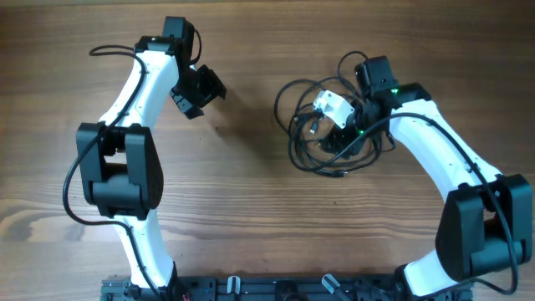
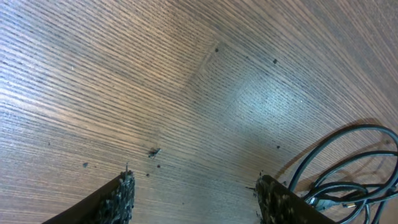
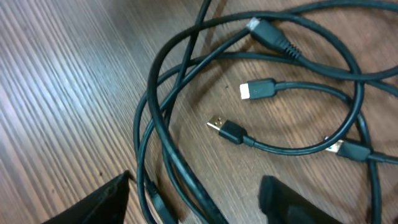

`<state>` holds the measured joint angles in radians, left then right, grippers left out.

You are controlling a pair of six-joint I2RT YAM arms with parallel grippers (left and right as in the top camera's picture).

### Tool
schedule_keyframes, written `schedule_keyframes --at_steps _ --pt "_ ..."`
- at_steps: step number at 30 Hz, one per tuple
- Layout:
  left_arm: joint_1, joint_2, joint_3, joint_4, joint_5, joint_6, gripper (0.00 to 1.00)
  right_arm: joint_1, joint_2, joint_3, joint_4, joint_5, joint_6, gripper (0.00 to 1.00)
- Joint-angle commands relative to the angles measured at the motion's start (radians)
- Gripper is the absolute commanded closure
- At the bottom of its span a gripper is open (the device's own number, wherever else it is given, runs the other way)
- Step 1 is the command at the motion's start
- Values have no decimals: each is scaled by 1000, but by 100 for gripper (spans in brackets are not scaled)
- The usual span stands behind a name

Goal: Untangle cables

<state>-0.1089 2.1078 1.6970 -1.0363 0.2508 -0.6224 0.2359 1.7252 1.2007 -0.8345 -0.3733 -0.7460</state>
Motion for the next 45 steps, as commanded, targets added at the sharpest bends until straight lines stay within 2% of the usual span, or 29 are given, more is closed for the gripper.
schedule_keyframes --at_steps 1,2,3,5,6,9,10,14,16,18,20,21,22,23,25,26,27,28,30,33,35,37,40,43,44,45 --pt "2 10 2 -1 -9 17 34 2 12 -7 60 -19 37 91" --pt "2 10 2 -1 -9 16 34 2 12 -7 93 -19 93 96" --pt "2 10 2 -1 -9 16 34 2 9 13 135 -19 227 96" --pt "2 10 2 -1 -9 16 34 0 -12 132 112 -19 446 96" --pt "2 10 2 -1 -9 16 34 -2 -28 213 74 -19 505 96" --pt "2 10 2 -1 -10 16 35 -2 -90 552 -118 -15 604 96" --pt "2 10 2 0 -10 16 35 -2 -101 616 -141 -15 645 96" --pt "2 10 2 0 -10 16 35 -5 -163 768 -121 -16 842 96" --pt "2 10 2 3 -10 17 36 -5 -202 783 -28 -19 916 96" --pt "2 10 2 4 -10 17 36 -5 -218 783 -27 -15 903 96" --pt "2 10 2 8 -10 18 36 -5 -184 770 -123 -8 903 96" --pt "7 9 3 17 -9 57 45 -3 -146 752 -179 -9 902 96" --pt "15 -1 8 18 -9 98 49 2 -118 739 -208 -11 893 94" --pt "28 -33 22 4 -10 137 52 8 -76 720 -246 -35 837 85" --pt "51 -114 57 -25 -10 148 48 18 0 704 -303 -54 766 66" --pt "69 -215 85 -39 -7 148 43 27 62 704 -338 -54 708 50" --pt "76 -285 89 -38 -5 148 37 35 101 704 -359 -55 662 44" --pt "83 -354 89 -35 -5 148 24 44 142 704 -379 -55 617 40" --pt "106 -481 89 -33 -6 144 12 76 234 704 -404 -72 525 35" --pt "154 -587 89 -43 -5 143 9 122 344 704 -401 -112 457 35" --pt "193 -603 89 -60 -5 144 8 147 407 704 -393 -158 414 37" --pt "228 -596 89 -89 -5 144 8 169 465 704 -372 -195 383 45" --pt "254 -588 89 -114 -5 144 8 192 531 704 -304 -193 390 48" --pt "255 -587 89 -127 -6 144 8 196 564 704 -273 -193 417 57" --pt "255 -587 89 -132 -5 144 8 196 563 705 -269 -194 417 83" --pt "255 -587 89 -134 -5 144 8 195 556 710 -265 -195 447 96"
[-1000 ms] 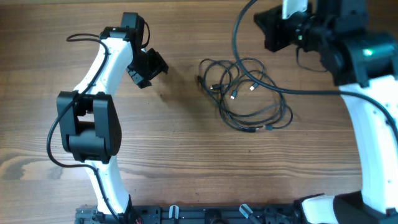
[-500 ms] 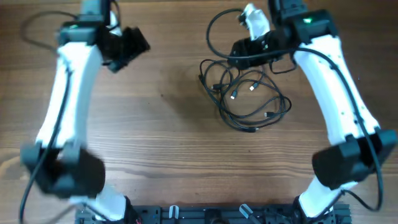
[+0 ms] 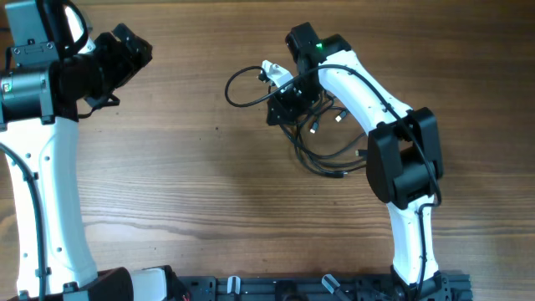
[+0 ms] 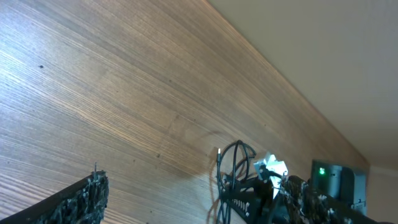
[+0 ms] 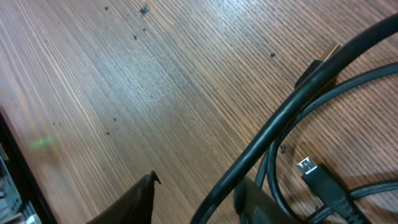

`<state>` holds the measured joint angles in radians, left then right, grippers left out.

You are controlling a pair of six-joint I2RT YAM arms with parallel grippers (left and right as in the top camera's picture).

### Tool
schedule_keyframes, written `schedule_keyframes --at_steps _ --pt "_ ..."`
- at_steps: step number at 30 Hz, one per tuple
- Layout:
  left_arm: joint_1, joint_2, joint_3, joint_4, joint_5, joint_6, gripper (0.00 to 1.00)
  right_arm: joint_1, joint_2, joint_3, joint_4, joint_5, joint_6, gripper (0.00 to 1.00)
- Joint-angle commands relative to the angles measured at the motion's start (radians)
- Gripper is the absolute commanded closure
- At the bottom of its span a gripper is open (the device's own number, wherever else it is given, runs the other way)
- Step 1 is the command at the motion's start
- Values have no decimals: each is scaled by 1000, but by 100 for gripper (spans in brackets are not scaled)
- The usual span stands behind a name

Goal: Untangle cables

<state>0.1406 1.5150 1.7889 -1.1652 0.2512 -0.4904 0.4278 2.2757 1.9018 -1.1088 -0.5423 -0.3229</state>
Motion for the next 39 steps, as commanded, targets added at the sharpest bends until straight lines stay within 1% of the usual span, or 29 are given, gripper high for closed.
schedule_keyframes --at_steps 1,3,4,6,7,10,11,13,15,16,17,18,19,20,21,23,24,26,30,32,36,39 --pt "6 5 -3 -6 -6 12 8 0 -8 31 1 -46 56 96" --pt "6 5 -3 -6 -5 12 9 -16 -81 112 -33 -122 76 96" --pt "6 5 -3 -6 -5 12 9 -26 -122 139 -33 -135 109 96" --pt "6 5 -3 -7 -6 12 9 -56 -256 214 -32 -141 176 96" --pt "6 5 -3 -7 -6 12 9 -77 -364 237 -21 -141 204 96" --pt "6 5 -3 -7 -6 12 11 -144 -579 238 11 -140 254 96" --pt "6 5 -3 -7 -6 12 11 -168 -631 238 25 -140 272 96" --pt "6 5 -3 -7 -6 12 11 -197 -697 238 56 -139 261 96" --pt "6 5 -3 -7 -6 12 11 -198 -724 238 92 -173 162 96" --pt "6 5 -3 -7 -6 12 11 -195 -718 235 78 -274 109 96" --pt "6 5 -3 -7 -6 12 11 -193 -707 231 57 -359 106 96" --pt "6 5 -3 -11 -6 12 11 -193 -679 230 28 -481 117 96" --pt "6 5 -3 -14 -6 12 11 -193 -643 230 13 -551 176 96" --pt "6 5 -3 -15 -6 12 11 -193 -618 230 18 -554 244 96" --pt "6 5 -3 -15 -6 12 11 -194 -596 230 29 -547 277 96" --pt "6 5 -3 -19 -6 12 11 -214 -571 230 84 -421 354 96" --pt "6 5 -3 -23 -6 12 11 -224 -572 231 109 -293 392 96" --pt "6 5 -3 -26 -6 12 11 -243 -575 231 134 -135 406 96" --pt "-19 5 -3 -30 -6 13 11 -328 -571 231 138 422 407 96" --pt "-32 5 -3 -29 -6 12 11 -422 -553 231 148 607 430 96" --pt "-34 5 -3 -29 -6 12 11 -654 -451 231 177 617 429 96" --pt "-34 5 -3 -29 -6 12 11 -787 -340 231 202 613 431 96"
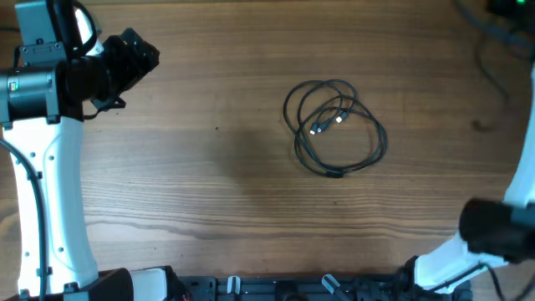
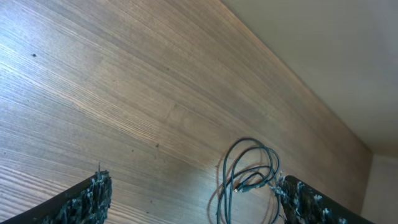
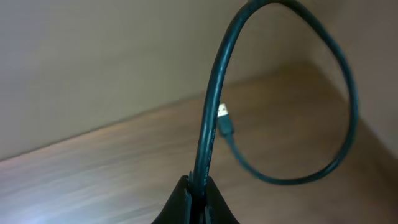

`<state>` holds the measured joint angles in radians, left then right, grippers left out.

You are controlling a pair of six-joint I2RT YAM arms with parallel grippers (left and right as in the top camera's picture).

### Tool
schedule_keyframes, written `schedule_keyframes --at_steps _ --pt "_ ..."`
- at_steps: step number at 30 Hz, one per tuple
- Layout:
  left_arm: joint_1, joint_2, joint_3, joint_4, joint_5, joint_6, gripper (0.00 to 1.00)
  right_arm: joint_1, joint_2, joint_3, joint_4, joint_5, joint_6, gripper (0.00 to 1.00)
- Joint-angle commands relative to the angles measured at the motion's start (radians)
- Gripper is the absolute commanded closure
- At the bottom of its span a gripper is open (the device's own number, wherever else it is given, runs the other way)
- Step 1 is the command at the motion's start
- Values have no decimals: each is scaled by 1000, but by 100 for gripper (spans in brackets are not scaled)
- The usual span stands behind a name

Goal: Untangle cables

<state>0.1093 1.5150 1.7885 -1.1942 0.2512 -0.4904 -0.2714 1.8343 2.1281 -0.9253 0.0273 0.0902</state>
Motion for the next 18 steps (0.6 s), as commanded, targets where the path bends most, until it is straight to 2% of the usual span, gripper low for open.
schedule_keyframes --at_steps 1,4,8,9,10,11,15,18 --pt "-3 5 -3 0 -6 12 11 -145 161 5 46 43 21 96" --pt "-3 5 -3 0 -6 12 11 -257 269 5 98 -12 100 96" --pt "-3 5 -3 0 -6 12 12 -303 356 5 108 -51 101 95" --pt "-3 5 -3 0 -6 12 12 -304 372 5 100 -52 104 64" --pt "-3 5 -3 0 -6 12 11 -304 381 5 84 -55 151 3" --pt "-3 5 -3 0 -6 12 12 -304 379 5 68 -71 181 0" --pt "-3 5 -3 0 -6 12 12 -303 259 5 -24 -280 170 0" --pt "-22 6 -3 0 -6 12 12 -279 128 5 -110 -496 102 0"
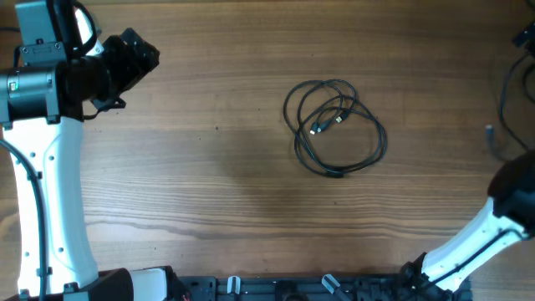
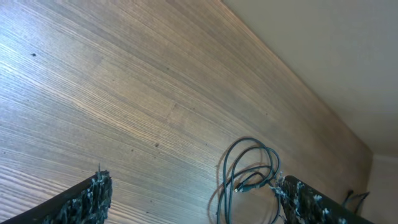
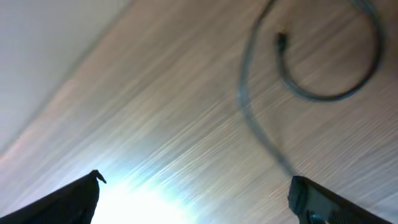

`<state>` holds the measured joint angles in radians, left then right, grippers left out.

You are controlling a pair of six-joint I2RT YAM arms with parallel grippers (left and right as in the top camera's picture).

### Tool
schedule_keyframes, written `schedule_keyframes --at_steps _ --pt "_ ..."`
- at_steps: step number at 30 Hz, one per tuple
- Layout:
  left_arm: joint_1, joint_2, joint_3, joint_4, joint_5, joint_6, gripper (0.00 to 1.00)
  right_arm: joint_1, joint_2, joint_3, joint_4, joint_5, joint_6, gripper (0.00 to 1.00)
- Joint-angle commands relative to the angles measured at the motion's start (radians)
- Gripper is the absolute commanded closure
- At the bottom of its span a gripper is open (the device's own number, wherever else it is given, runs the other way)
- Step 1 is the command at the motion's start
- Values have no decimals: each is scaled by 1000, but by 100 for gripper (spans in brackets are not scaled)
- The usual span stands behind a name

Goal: Untangle cables

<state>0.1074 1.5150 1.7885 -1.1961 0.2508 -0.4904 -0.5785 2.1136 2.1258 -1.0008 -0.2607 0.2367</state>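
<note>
A black cable coil point(image 1: 334, 125) with two plugs inside it lies at the table's centre; the left wrist view shows this coil point(image 2: 247, 177) far ahead. A second black cable point(image 1: 501, 104) lies apart at the table's far right edge. It appears blurred as a loop with a plug point(image 3: 298, 74) below my right gripper point(image 3: 196, 178), which is open and empty above it. My left gripper point(image 2: 189, 180) is open and empty, held high over the far left; seen from overhead, the left gripper point(image 1: 134, 52) points toward the coil.
The wooden table point(image 1: 209, 167) carries only the two cables. Its far edge point(image 2: 292, 68) meets a pale wall. The right arm's elbow point(image 1: 512, 196) hangs over the right edge. A black rail point(image 1: 276, 288) runs along the front.
My right gripper was shut on a cable held up in the air; it is now open and that cable lies on the table at the far right. Left arm and centre coil are unchanged.
First, one tangled pile lay right of centre with my right gripper open over it and my left gripper low nearby. Then the left arm stood raised at far left and the right gripper was at the pile. Later one cable was held far right; now it lies there, released.
</note>
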Motion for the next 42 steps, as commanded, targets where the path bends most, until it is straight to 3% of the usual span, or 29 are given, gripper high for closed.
schedule_keyframes --at_steps 1,4,8,11,17,20,21,26,31,42 --pt "-29 6 -3 3 -6 12 11 58 -193 7 -76 -254 -69 0" --pt "-45 6 -3 3 -6 12 10 201 -239 7 -233 -280 -162 0" --pt "-44 6 -3 3 -42 13 7 447 -206 6 -447 -278 -401 0" --pt "-20 6 -3 5 -69 12 6 618 -158 -40 -501 -155 -419 0" --pt "29 6 -3 -12 -70 13 5 777 -147 -402 -277 -140 -364 16" --pt "29 6 -3 -14 -69 12 5 835 -147 -577 -102 -144 -364 34" --pt "29 6 -3 -15 -69 12 5 855 -147 -634 -35 -143 -364 44" --pt "29 6 -3 -21 -69 12 5 893 -146 -772 150 -143 -364 66" --pt "29 6 -3 -21 -69 12 5 894 -146 -867 293 -144 -363 68" --pt "29 6 -3 -21 -69 12 5 895 -120 -890 327 -159 -338 79"
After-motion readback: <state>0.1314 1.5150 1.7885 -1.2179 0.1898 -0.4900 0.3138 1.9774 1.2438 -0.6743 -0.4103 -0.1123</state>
